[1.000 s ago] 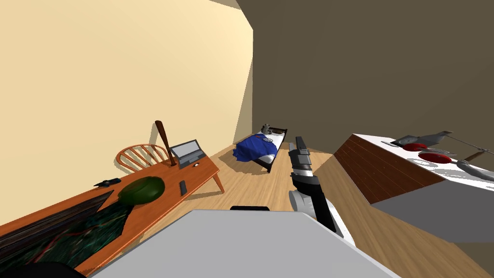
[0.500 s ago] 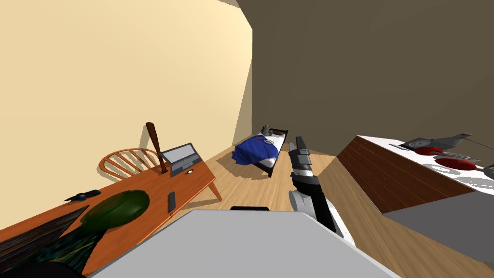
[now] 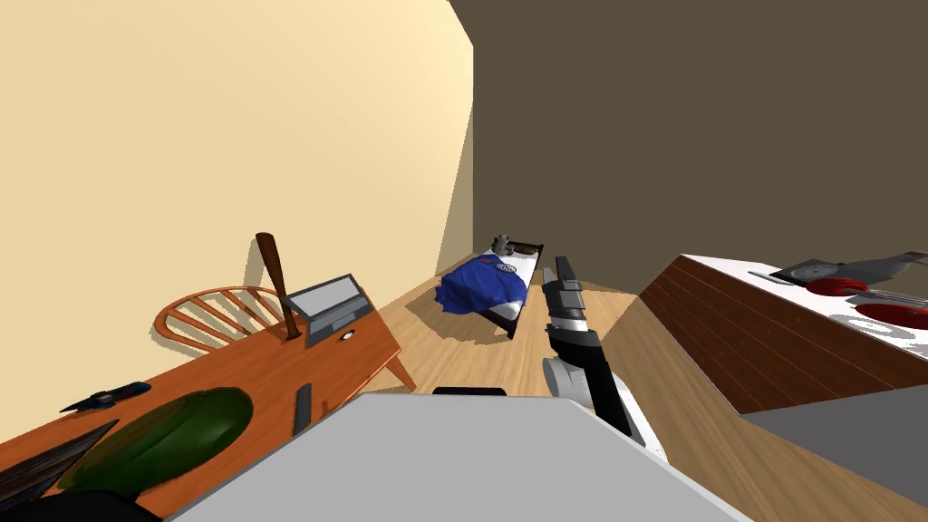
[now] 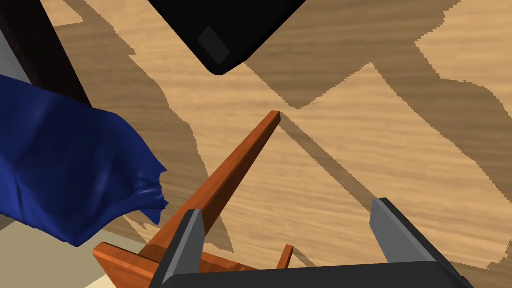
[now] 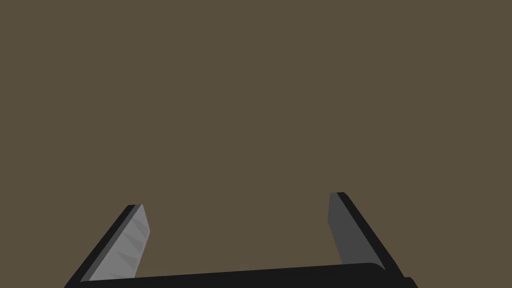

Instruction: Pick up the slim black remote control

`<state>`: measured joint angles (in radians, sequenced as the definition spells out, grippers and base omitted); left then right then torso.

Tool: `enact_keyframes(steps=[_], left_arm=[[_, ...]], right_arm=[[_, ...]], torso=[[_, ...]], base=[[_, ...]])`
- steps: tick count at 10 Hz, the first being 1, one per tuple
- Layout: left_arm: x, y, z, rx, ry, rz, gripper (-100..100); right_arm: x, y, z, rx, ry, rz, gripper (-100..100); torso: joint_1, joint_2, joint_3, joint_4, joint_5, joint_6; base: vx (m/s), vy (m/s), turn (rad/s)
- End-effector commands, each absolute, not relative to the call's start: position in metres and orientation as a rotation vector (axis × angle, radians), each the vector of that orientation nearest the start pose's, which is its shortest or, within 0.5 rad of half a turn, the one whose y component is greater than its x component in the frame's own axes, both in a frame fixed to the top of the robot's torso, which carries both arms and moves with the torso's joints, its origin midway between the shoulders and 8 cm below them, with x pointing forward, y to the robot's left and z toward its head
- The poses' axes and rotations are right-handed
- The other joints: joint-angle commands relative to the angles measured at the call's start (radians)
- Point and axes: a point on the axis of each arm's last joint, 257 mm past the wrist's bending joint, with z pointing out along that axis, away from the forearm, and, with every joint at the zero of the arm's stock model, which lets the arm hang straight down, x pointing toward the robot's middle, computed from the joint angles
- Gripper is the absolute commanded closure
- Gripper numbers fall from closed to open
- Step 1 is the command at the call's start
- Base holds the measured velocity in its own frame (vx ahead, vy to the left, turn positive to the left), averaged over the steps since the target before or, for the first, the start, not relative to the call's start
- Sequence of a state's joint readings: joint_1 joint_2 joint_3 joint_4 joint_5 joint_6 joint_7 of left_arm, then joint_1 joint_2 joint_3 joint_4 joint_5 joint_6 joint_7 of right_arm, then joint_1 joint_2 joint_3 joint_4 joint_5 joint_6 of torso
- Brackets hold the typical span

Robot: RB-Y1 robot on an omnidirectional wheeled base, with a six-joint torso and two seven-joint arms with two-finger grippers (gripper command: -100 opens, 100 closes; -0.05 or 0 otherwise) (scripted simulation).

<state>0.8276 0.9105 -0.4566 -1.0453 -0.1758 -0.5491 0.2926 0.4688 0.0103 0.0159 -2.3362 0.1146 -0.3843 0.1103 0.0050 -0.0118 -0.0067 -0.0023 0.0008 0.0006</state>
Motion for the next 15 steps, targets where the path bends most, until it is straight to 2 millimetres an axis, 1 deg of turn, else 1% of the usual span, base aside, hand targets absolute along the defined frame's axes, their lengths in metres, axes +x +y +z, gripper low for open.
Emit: enact_keyframes(steps=[1, 2, 3, 4, 5, 6, 7, 8, 9, 10, 11, 12, 13, 14, 15], left_arm=[[-0.095, 0.476, -0.525, -1.262, 2.590, -0.380, -100], [-0.100, 0.481, -0.525, -1.268, 2.595, -0.360, -100], [-0.117, 0.486, -0.528, -1.285, 2.628, -0.322, -100], [-0.119, 0.489, -0.528, -1.288, 2.630, -0.312, -100], [-0.136, 0.496, -0.530, -1.304, 2.663, -0.268, -100], [-0.149, 0.500, -0.531, -1.313, 2.692, -0.238, -100], [-0.155, 0.506, -0.530, -1.320, 2.696, -0.215, -100], [-0.155, 0.506, -0.530, -1.320, 2.696, -0.215, -100], [-0.169, 0.513, -0.530, -1.331, 2.726, -0.172, -100], [-0.186, 0.522, -0.529, -1.343, 2.755, -0.118, -100], [-0.199, 0.531, -0.528, -1.352, 2.780, -0.072, -100], [-0.208, 0.535, -0.527, -1.355, 2.800, -0.043, -100], [-0.219, 0.542, -0.525, -1.362, 2.820, -0.001, -100], [-0.221, 0.544, -0.524, -1.364, 2.821, 0.009, -100], [-0.230, 0.550, -0.523, -1.369, 2.837, 0.042, -100]], right_arm=[[0.356, -0.262, 0.037, 0.579, 0.712, 1.139, 0], [0.356, -0.262, 0.037, 0.579, 0.712, 1.139, 0], [0.356, -0.262, 0.037, 0.579, 0.712, 1.139, 0], [0.356, -0.262, 0.037, 0.579, 0.712, 1.139, 0], [0.356, -0.262, 0.037, 0.579, 0.711, 1.139, 0], [0.356, -0.262, 0.037, 0.579, 0.712, 1.139, 0], [0.356, -0.262, 0.037, 0.579, 0.712, 1.139, 0], [0.356, -0.262, 0.037, 0.579, 0.712, 1.139, 0], [0.356, -0.262, 0.037, 0.579, 0.711, 1.139, 0], [0.356, -0.262, 0.037, 0.579, 0.711, 1.139, 0], [0.356, -0.262, 0.037, 0.579, 0.712, 1.139, 0], [0.356, -0.262, 0.037, 0.579, 0.712, 1.139, 0], [0.356, -0.262, 0.037, 0.579, 0.712, 1.139, 0], [0.356, -0.262, 0.037, 0.579, 0.712, 1.139, 0], [0.356, -0.262, 0.037, 0.579, 0.712, 1.139, 0]], torso=[[0.000, 0.000, 0.000, 0.000, 0.000, 0.000], [0.002, -0.004, -0.002, -0.001, 0.000, 0.000], [0.000, -0.003, -0.002, -0.001, 0.000, 0.000], [-0.002, -0.004, -0.002, -0.001, 0.000, 0.000], [-0.001, -0.001, -0.001, -0.001, 0.000, 0.000], [0.001, -0.001, -0.001, 0.000, 0.000, 0.000], [0.001, -0.007, -0.004, -0.001, 0.000, 0.000], [0.001, -0.004, -0.003, -0.001, 0.000, 0.000], [-0.002, 0.004, 0.001, 0.000, 0.000, 0.000], [-0.003, 0.004, 0.002, 0.001, 0.000, 0.000], [0.000, -0.002, -0.001, -0.001, 0.000, 0.000], [0.006, -0.007, -0.004, -0.002, 0.001, 0.000], [0.007, -0.008, -0.005, -0.002, 0.002, 0.001], [0.003, -0.007, -0.004, -0.002, 0.001, 0.000], [0.000, -0.002, -0.002, -0.001, 0.000, 0.000]], base=[[0.265, 0.096, -0.035], [0.210, 0.053, -0.020], [0.233, 0.036, -0.022], [0.185, 0.056, -0.007], [0.191, 0.083, -0.027], [0.305, 0.083, -0.043], [0.233, 0.079, -0.015], [0.075, 0.040, -0.003], [0.116, 0.025, -0.021], [0.250, 0.073, -0.030], [0.319, 0.177, -0.030], [0.307, 0.177, -0.053], [0.270, 0.102, -0.037], [0.187, 0.067, 0.000], [0.143, 0.080, -0.003]])
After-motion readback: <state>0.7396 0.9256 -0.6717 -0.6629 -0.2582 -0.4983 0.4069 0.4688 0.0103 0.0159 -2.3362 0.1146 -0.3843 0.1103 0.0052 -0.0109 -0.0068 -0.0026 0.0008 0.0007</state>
